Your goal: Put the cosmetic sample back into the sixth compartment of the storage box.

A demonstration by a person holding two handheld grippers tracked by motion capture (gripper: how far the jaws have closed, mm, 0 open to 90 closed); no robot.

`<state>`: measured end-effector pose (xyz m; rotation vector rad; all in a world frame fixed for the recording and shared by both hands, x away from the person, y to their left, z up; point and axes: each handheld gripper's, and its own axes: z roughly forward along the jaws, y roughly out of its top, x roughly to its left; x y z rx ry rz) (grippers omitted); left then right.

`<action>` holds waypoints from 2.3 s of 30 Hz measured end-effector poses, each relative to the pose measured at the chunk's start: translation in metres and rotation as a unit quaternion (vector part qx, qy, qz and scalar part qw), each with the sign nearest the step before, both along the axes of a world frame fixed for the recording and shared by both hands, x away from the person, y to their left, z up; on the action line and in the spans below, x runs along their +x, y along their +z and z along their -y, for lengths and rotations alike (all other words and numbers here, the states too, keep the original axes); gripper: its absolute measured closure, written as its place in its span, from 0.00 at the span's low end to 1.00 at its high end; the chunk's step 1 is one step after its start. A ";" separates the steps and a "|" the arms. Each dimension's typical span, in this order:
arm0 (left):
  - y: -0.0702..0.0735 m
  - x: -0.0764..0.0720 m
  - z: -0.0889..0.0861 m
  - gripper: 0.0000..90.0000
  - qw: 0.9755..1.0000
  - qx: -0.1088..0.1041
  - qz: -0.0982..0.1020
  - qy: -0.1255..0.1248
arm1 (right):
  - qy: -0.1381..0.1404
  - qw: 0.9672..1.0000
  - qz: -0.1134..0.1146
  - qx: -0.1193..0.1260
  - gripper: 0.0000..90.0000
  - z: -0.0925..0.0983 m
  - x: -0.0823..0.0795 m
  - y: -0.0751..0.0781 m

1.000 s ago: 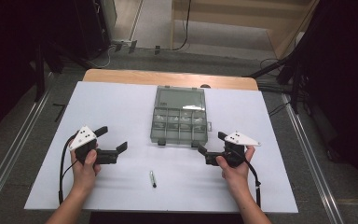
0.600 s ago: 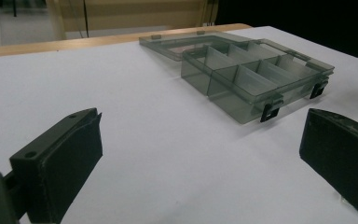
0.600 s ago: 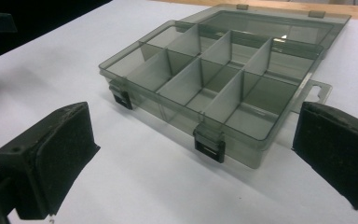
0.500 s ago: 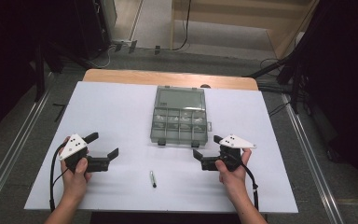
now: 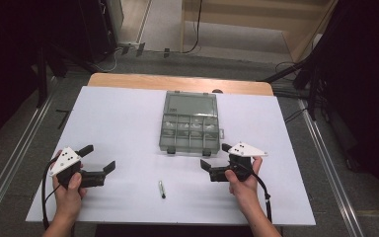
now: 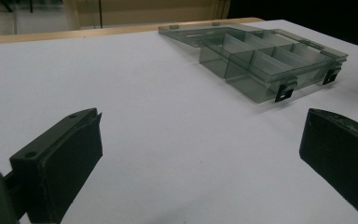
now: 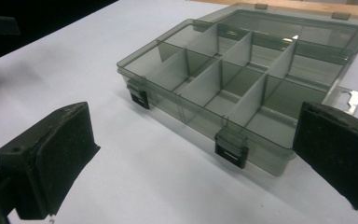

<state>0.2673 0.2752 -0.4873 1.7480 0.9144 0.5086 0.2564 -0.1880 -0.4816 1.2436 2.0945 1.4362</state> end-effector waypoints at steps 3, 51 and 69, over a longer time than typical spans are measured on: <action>0.000 0.000 0.000 0.00 1.000 0.001 0.001 -0.001 | 0.007 1.000 -0.001 -0.001 0.00 -0.004 -0.001 0.001; -0.006 -0.019 -0.004 0.00 1.000 0.006 0.005 0.003 | 0.149 0.984 -0.074 -0.064 0.07 -0.108 -0.012 -0.004; -0.006 -0.019 -0.003 0.00 1.000 0.009 0.005 0.000 | 0.170 0.978 -0.094 -0.082 0.14 -0.121 -0.014 -0.010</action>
